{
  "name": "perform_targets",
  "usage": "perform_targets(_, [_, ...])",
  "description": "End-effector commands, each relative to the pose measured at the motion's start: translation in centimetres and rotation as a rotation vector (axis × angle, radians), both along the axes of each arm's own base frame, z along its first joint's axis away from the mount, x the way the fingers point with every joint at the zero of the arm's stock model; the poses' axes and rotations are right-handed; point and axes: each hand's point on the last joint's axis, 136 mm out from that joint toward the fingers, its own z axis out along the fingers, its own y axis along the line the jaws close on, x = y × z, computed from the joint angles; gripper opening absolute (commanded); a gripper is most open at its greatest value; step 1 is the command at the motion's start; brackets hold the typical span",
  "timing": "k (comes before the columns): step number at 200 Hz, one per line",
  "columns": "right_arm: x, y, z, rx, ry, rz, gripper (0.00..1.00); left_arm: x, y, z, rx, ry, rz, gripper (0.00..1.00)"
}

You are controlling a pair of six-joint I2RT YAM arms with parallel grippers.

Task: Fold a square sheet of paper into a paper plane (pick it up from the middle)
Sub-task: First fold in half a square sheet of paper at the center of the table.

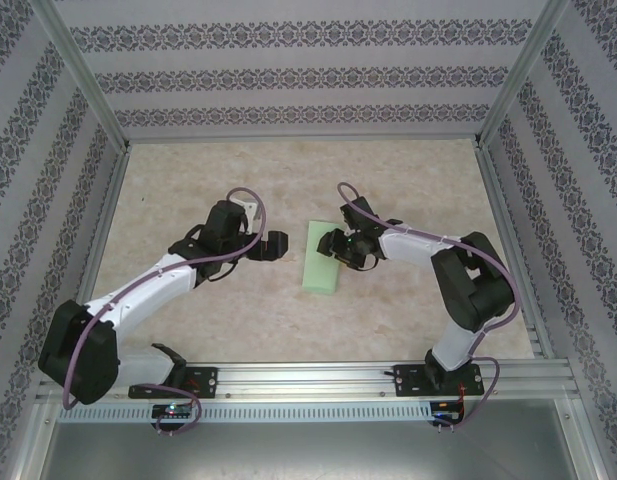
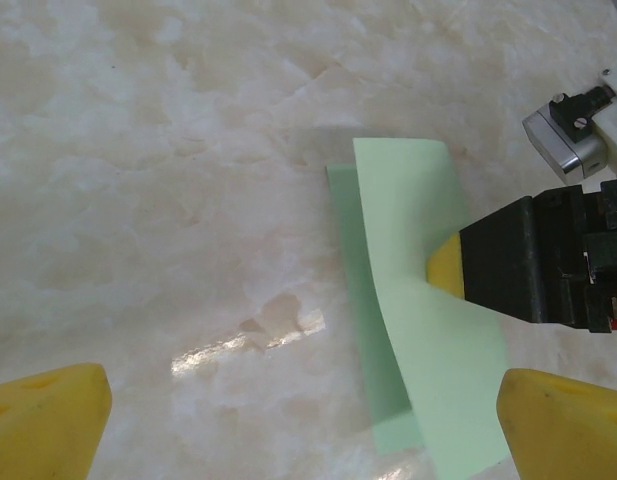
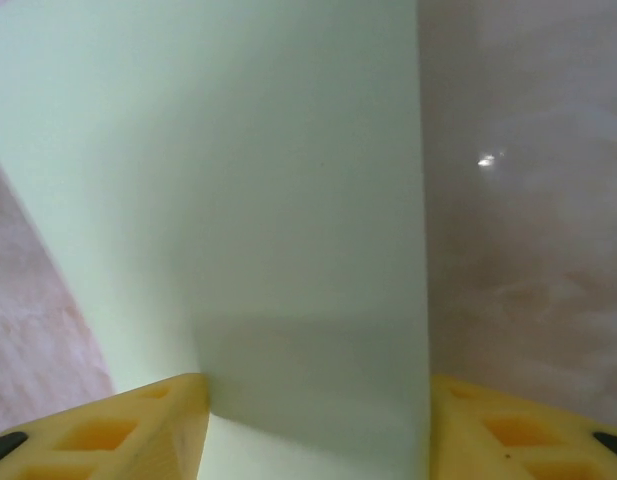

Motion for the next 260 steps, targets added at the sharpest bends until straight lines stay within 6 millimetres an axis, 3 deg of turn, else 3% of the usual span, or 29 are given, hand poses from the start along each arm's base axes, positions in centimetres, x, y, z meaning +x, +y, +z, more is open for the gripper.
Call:
perform_targets(1, [0.2, -1.5, 0.8, -0.044, -0.038, 0.001, 0.57, 1.2, -1.2, 2.0, -0.019, -0.065, 0.012, 1.00])
perform_targets(58, [0.2, -3.0, -0.4, -0.150, 0.009, -0.007, 0.60, 1.8, -2.2, 1.1, 0.003, -0.042, 0.014, 0.96])
perform_targets(121, [1.6, 0.6, 1.1, -0.073, -0.026, 0.003, 0.66, 2.0, -2.6, 0.3, -0.011, -0.008, 0.026, 0.92])
perform_targets(137, [1.7, 0.7, 1.0, -0.085, -0.032, -0.017, 0.65, 2.1, -2.8, -0.4, -0.008, 0.020, 0.029, 0.87])
perform_targets(156, [1.6, -0.3, 0.3, -0.155, -0.009, -0.032, 0.64, 2.1, -3.7, -1.0, -0.016, 0.057, -0.007, 0.75])
perform_targets(180, [1.7, 0.6, 0.4, -0.171, -0.009, 0.012, 0.64, 2.6, -4.4, -1.3, -0.050, 0.081, 0.002, 0.60])
perform_targets(210, [1.9, 1.0, 1.2, -0.176, -0.028, 0.013, 0.65, 2.5, -7.3, -1.8, -0.156, 0.167, -0.073, 0.67])
perform_targets(260, [1.9, 1.1, 1.1, -0.132, -0.026, -0.003, 0.64, 2.2, -9.1, -4.3, -0.231, 0.276, -0.118, 0.59])
